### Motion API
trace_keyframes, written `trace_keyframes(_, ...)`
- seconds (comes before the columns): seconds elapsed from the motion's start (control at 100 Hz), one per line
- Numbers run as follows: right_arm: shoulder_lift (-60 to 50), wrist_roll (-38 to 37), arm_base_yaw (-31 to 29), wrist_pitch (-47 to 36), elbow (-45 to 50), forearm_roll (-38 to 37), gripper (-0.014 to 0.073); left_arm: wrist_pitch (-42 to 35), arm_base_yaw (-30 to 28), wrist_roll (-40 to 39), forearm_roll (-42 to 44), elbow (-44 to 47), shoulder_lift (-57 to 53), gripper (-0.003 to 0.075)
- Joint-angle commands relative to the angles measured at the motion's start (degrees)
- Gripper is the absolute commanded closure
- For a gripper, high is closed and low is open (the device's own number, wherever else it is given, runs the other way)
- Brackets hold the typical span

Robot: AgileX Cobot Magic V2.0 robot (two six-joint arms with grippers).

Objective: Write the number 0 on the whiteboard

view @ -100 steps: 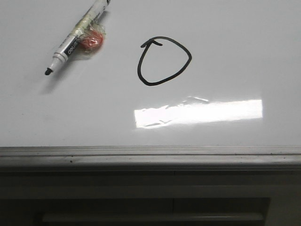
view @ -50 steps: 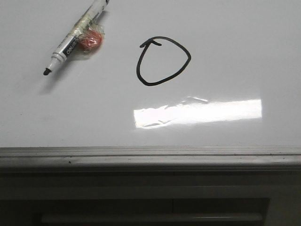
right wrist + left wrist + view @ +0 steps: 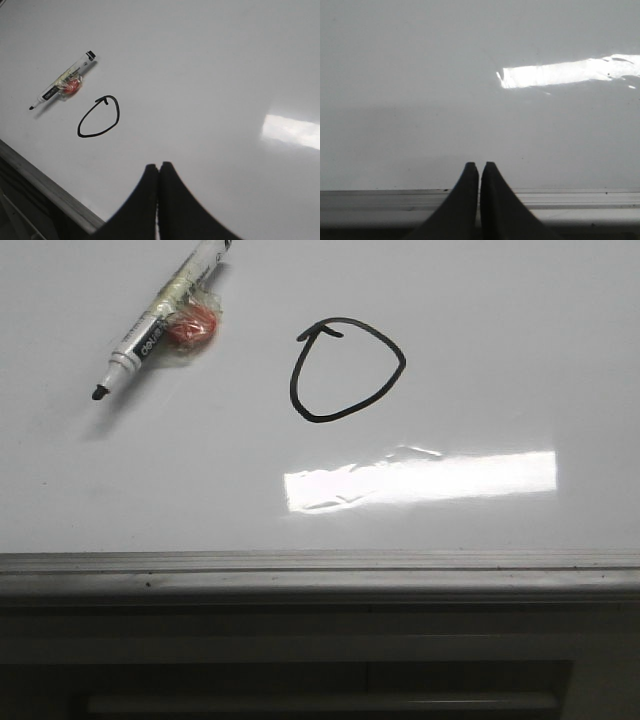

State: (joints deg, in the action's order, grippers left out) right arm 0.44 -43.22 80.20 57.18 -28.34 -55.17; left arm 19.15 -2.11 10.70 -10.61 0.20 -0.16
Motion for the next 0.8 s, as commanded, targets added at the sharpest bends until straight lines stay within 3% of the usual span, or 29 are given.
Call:
trace_keyframes(0.0,1.0,0.2,0.0,-2.9,-0.4,-2.9,0.0662,-2.5,-0.1,-0.5,-1.0,1.8,-1.7,0.074)
trace_keyframes(0.31,1.0,0.2,0.0,-1.6,4.5,-4.0,0.0662,-2.5,-0.1,-0.5,-1.0,1.8,-1.7,0.074)
trace_keyframes(0.4,1.0,0.2,0.0,-3.0,6.7,-9.8,0.0662,-2.5,-0.1,-0.5,-1.0,1.8,-1.7,0.074)
trace_keyframes(0.5,1.0,-1.6,-0.1,-8.3,10.2,-21.6,0.0662,-2.5,-0.1,-0.5,-1.0,1.8,-1.7,0.074)
trace_keyframes(0.59,1.3,-6.2,-1.3,-11.3,11.1,-22.8,0.0662,-2.5,-0.1,-0.5,-1.0,1.8,-1.7,0.074)
trace_keyframes(0.68,1.7,-6.2,-3.8,-12.5,11.3,-17.3,0.0662,-2.5,-0.1,-0.5,-1.0,1.8,-1.7,0.074)
trace_keyframes(0.79,1.9,0.8,-10.3,-14.4,11.3,-1.1,0.0662,-2.5,-0.1,-0.5,-1.0,1.8,-1.7,0.074)
